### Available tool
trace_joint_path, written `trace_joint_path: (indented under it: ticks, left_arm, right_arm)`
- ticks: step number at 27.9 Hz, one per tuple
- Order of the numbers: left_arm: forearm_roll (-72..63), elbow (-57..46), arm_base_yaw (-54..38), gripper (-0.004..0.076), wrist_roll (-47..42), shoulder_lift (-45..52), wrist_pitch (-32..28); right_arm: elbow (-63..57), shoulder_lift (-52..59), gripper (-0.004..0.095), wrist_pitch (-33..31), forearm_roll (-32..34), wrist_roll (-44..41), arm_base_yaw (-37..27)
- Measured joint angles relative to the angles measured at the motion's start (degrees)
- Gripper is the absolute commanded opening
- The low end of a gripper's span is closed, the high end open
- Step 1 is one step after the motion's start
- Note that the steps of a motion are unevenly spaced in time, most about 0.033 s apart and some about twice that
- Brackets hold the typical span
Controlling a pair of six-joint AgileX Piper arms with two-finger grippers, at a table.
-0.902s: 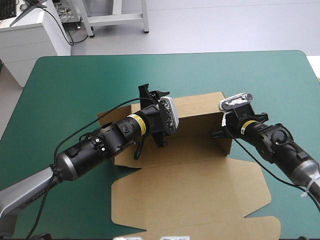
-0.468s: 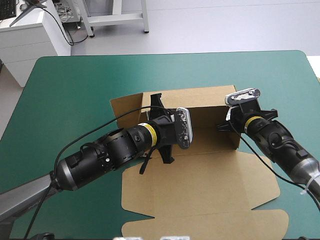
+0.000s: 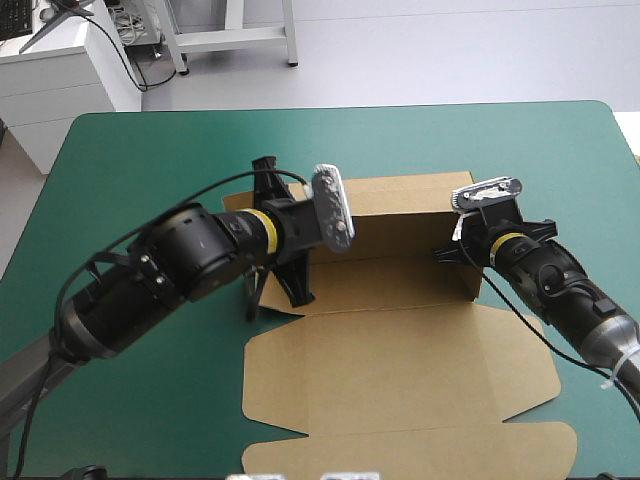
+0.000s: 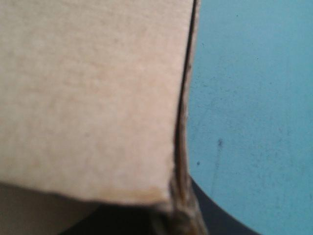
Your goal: Fold the box
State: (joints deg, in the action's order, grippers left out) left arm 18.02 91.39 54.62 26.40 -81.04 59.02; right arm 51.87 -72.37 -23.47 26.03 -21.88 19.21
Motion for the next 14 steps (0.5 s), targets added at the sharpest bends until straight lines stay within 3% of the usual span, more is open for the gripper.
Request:
trace_joint_path:
  ticks: [5, 6, 14]
  left_arm:
    - [-10.86, 4.1, -13.23, -0.001, 0.11, -0.01, 6.52]
    - [-16.49, 4.31, -20.4, -0.0009, -0.22, 0.04, 7.55]
    - [-34.48, 2.08, -43.84, -0.0009, -0.26, 3.27, 8.64]
  right_arm:
    - [0.12, 0.0, -0.0019, -0.23, -0.02, 0.0, 0.0]
    - [0.12, 0.0, -0.0019, -0.31, -0.02, 0.0, 0.0]
    - [0.12, 0.0, -0.0019, -0.36, -0.06, 0.0, 0.0]
